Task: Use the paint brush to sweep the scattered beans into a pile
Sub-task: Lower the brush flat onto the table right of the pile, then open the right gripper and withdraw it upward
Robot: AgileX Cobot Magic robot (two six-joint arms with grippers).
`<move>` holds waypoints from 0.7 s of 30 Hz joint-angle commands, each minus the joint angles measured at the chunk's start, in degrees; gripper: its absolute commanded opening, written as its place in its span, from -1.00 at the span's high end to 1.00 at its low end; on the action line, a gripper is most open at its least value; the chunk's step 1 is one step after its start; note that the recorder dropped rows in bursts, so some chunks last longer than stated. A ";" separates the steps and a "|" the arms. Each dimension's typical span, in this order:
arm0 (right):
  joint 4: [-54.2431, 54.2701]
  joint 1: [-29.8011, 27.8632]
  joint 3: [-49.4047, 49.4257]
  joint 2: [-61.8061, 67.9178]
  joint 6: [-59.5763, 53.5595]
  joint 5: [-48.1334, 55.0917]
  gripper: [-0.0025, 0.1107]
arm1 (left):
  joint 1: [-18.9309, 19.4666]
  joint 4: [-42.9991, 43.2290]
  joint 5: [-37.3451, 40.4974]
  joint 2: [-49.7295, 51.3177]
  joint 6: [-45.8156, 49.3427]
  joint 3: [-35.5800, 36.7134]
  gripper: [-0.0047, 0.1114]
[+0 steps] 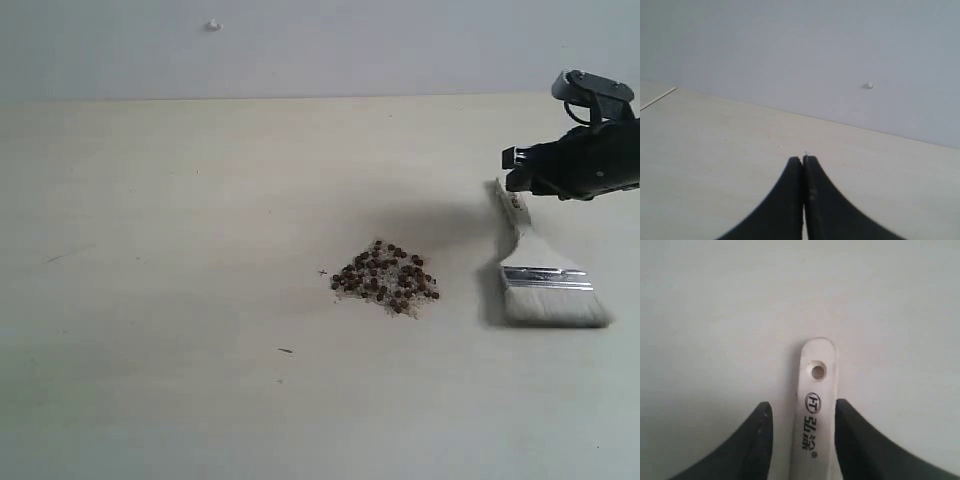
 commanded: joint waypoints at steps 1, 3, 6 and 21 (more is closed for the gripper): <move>0.03 -0.15 -0.30 -0.58 -0.90 -0.53 0.18 | 0.24 -0.43 -0.21 -0.35 0.29 0.02 0.92; -0.09 -0.15 -0.30 -1.43 -0.01 -0.64 0.20 | 0.24 -0.43 -0.21 -0.35 0.29 0.02 0.92; -0.06 -0.15 0.66 -5.03 2.56 -1.84 0.48 | 0.24 -0.43 -0.21 -0.35 0.29 0.02 0.92; 22.31 -0.15 28.41 -43.79 -22.45 -8.75 0.96 | 0.24 -0.43 -0.21 -0.35 0.29 0.02 0.92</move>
